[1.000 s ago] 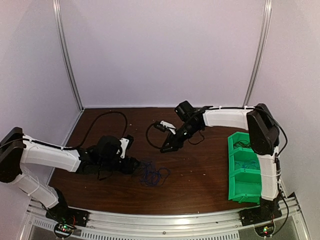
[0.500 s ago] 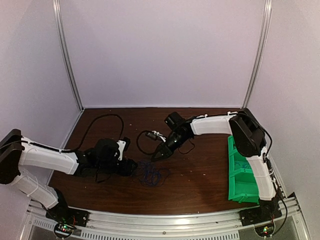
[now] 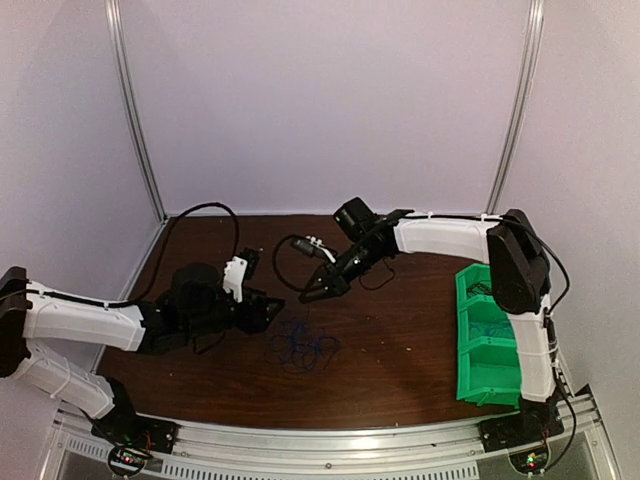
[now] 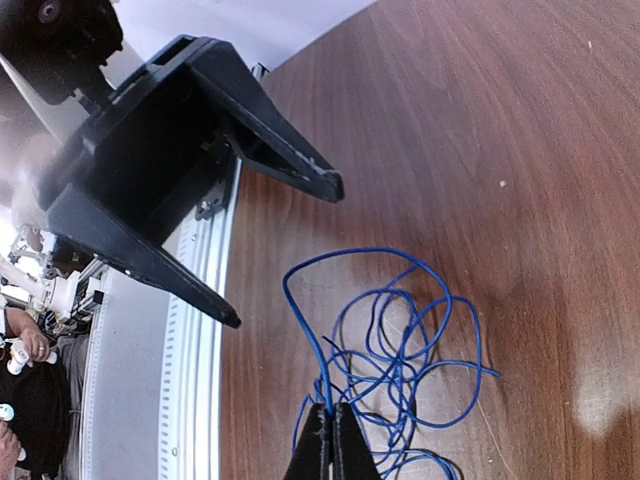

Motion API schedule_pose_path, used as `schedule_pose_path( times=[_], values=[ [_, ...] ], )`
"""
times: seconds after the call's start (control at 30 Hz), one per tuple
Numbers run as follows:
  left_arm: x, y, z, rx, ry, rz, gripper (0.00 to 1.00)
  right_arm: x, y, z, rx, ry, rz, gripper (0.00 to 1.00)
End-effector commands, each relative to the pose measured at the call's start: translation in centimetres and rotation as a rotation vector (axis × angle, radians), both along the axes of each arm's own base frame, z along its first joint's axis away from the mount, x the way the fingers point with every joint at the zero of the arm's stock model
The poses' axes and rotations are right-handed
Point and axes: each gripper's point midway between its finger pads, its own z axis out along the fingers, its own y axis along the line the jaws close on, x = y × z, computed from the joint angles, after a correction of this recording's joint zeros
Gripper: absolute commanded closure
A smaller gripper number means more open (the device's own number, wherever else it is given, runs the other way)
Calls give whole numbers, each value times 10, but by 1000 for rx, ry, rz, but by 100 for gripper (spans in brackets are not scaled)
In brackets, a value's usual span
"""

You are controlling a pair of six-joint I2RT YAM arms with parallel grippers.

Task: Untangle the cables

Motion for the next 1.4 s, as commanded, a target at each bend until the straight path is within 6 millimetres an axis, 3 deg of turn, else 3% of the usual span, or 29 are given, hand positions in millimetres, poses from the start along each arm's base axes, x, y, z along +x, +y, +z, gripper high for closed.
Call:
schedule_pose_path(
  times=[0.0, 0.17, 0.33, 0.53, 0.67, 0.83, 1.07, 1.27, 1.37],
  values=[
    [12, -31, 71, -132, -267, -111, 41, -10, 1, 81, 138, -127, 43, 100],
    [39, -66, 61, -85, -224, -121, 43, -18, -7, 124, 185, -221, 71, 100],
    [40, -83, 51, -165, -233, -163, 45, -28, -19, 150, 191, -290, 94, 100],
    [59, -105, -2, -93, -184, -177, 49, -35, -31, 187, 225, -395, 84, 100],
    [61, -102, -38, -74, -117, -143, 50, -35, -38, 225, 273, -501, 66, 100],
    [50, -92, -63, -60, -51, -139, 50, -32, -53, 262, 311, -605, 35, 100],
    [42, -76, -92, 8, 12, -118, 50, -14, -96, 337, 387, -816, -77, 100],
    [38, -66, -104, 53, 46, -101, 51, 13, -148, 400, 496, -884, -181, 100],
    [40, -62, -87, 51, 6, -87, 51, 29, -154, 402, 462, -929, -241, 100]
  ],
)
